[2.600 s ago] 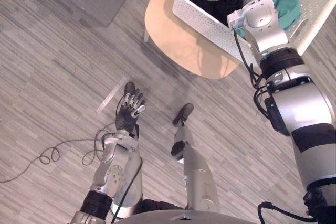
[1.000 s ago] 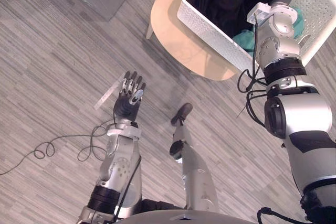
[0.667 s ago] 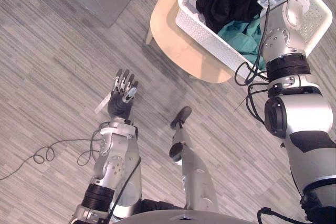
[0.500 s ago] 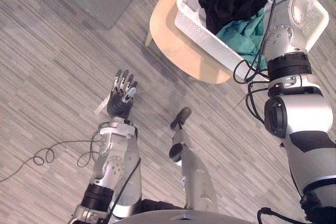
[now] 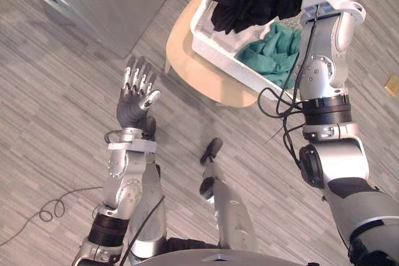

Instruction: Pick up the laundry basket with both hands and put the clothes into the washing machine.

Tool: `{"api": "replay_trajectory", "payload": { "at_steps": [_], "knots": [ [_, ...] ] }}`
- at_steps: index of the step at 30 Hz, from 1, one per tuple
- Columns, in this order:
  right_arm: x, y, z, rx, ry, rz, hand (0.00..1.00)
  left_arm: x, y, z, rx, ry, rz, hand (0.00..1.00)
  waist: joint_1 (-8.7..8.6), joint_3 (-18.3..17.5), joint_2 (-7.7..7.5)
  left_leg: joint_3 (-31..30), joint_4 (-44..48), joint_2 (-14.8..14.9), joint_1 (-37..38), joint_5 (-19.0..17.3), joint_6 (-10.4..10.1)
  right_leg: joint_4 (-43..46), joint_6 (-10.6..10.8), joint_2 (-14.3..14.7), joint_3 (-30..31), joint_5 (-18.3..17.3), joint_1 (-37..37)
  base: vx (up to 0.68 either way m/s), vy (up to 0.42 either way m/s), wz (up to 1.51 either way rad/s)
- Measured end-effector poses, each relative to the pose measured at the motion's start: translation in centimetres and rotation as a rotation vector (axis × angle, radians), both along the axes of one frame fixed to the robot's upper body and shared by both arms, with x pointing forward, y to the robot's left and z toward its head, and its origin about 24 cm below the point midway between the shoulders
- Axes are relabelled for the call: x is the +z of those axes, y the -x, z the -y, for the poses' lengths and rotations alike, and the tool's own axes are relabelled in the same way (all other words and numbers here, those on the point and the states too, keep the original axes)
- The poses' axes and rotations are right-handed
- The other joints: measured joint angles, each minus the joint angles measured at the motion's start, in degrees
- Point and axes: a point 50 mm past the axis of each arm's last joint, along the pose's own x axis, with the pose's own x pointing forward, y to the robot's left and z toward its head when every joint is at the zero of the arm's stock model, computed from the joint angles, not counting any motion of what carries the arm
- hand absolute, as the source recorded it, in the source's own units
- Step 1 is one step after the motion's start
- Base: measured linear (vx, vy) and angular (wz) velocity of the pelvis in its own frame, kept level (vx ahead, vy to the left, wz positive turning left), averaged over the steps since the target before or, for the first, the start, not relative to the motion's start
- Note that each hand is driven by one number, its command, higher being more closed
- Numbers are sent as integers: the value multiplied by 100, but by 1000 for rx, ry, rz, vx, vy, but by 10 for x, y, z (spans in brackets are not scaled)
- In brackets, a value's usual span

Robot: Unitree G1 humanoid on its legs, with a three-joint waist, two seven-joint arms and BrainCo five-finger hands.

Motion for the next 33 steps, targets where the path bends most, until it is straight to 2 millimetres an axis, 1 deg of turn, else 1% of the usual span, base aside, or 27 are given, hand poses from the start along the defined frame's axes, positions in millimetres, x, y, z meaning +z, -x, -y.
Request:
{"api": "replay_trajectory", "payload": {
  "at_steps": [1, 2, 4, 7, 9, 11, 12, 13, 14, 15, 17, 19, 22, 23, 26, 27, 28, 30, 33],
  "knots": [
    [-13, 9, -1, 24, 37, 19, 100, 0, 1, -1, 16, -46, 5, 0, -63, -352, 5, -20, -1, -41, 2, -111, 31, 143, 37, -70, -19, -197, -37, 82, 24, 15],
    [-16, 13, -2, 35, 46, 30, 100, 0, 1, -2, 27, -70, 11, 0, -80, -428, 0, -12, -1, -58, 60, -127, 45, 198, 21, -97, -14, -235, -10, 99, 23, 9],
    [-31, 22, -5, 74, 66, 42, 100, 2, 1, -4, 67, -194, 36, 0, -144, -788, -7, 20, 1, -118, 178, -127, 66, 337, 36, -179, 3, -309, 32, 101, 14, 1],
    [-42, 26, -4, 108, 86, 29, 100, 8, 0, -6, 106, -332, 80, 0, -230, -861, 1, 85, 1, -168, 491, -153, 106, 337, 87, -235, 8, -370, 339, 81, 2, 4],
    [-55, 28, -2, 148, 79, 6, 100, 8, 0, -7, 136, -459, 98, 0, -345, -1103, 0, 115, -2, -185, 627, -190, 153, 337, 92, -250, 27, -400, 455, 35, 1, -2],
    [-62, 32, -2, 176, 76, 3, 100, 7, 0, -9, 165, -569, 109, 0, -396, -1211, 10, 169, -7, -183, 769, -229, 152, 333, 88, -251, 61, -428, 570, 15, 2, -12],
    [-67, 36, -2, 198, 76, -5, 100, 5, -1, -10, 184, -648, 113, 0, -407, -1296, 11, 249, -10, -177, 884, -279, 142, 330, 68, -249, 125, -476, 639, -7, 4, -19],
    [-71, 38, -2, 205, 81, -11, 100, 3, -1, -11, 192, -684, 109, 0, -407, -1387, 16, 277, -11, -174, 904, -306, 118, 326, 55, -248, 159, -495, 640, 2, 5, -18],
    [-78, 43, -2, 221, 87, -24, 100, -1, 0, -12, 210, -758, 104, 0, -434, -1580, 38, 306, -15, -176, 914, -334, 124, 300, 57, -249, 173, -494, 653, 25, 4, -8],
    [-83, 48, -3, 238, 92, -24, 100, -2, 1, -12, 224, -812, 107, 0, -474, -1673, 58, 314, -37, -180, 989, -347, 136, 251, 61, -248, 173, -492, 744, 30, 3, -4],
    [-92, 51, -5, 259, 82, -41, 100, -6, 2, -13, 226, -858, 101, 0, -517, -1776, 70, 339, -46, -178, 1092, -375, 121, 191, 69, -241, 182, -496, 855, 5, 1, -3],
    [-106, 53, -11, 310, 81, -104, 100, -14, 2, -12, 213, -904, 75, 0, -539, -2021, 92, 373, -46, -179, 1113, -414, 154, 66, 76, -230, 184, -444, 916, 18, 2, -6],
    [-120, 52, -22, 376, 120, -172, 100, -22, -1, -14, 195, -922, 29, 0, -545, -2104, 121, 381, -47, -185, 1152, -412, 151, -107, 88, -209, 184, -345, 1024, 0, 0, 0],
    [-121, 52, -25, 391, 126, -182, 100, -23, -1, -14, 191, -923, 24, 0, -547, -2114, 122, 381, -47, -184, 1153, -409, 147, -125, 88, -205, 185, -334, 1032, 0, 0, 0],
    [-128, 52, -42, 473, 132, -206, 100, -32, -2, -7, 135, -937, -6, 0, -547, -2148, 125, 400, -49, -185, 1222, -391, 121, -198, 85, -194, 201, -299, 1126, 0, 0, 0],
    [-131, 52, -51, 511, 128, -216, 100, -36, -1, -1, 101, -941, -15, 0, -549, -2213, 123, 408, -49, -185, 1222, -391, 121, -230, 83, -187, 210, -281, 1132, 25, -10, -3],
    [-132, 53, -56, 532, 129, -221, 100, -37, -1, 2, 86, -939, -16, 0, -549, -2249, 125, 415, -49, -185, 1220, -391, 121, -247, 79, -183, 220, -272, 1132, 33, -12, -4],
    [-139, 55, -77, 620, 145, -246, 100, -45, -2, 13, 30, -915, -37, 0, -546, -2381, 146, 421, -49, -184, 1222, -392, 122, -248, 55, -180, 240, -253, 1127, 15, -4, -2],
    [-144, 57, -91, 682, 146, -270, 100, -52, -4, 23, -44, -871, -72, 0, -540, -2445, 153, 432, -49, -181, 1249, -392, 123, -248, 51, -172, 289, -250, 1132, 3, -3, -3]
  ]
}}
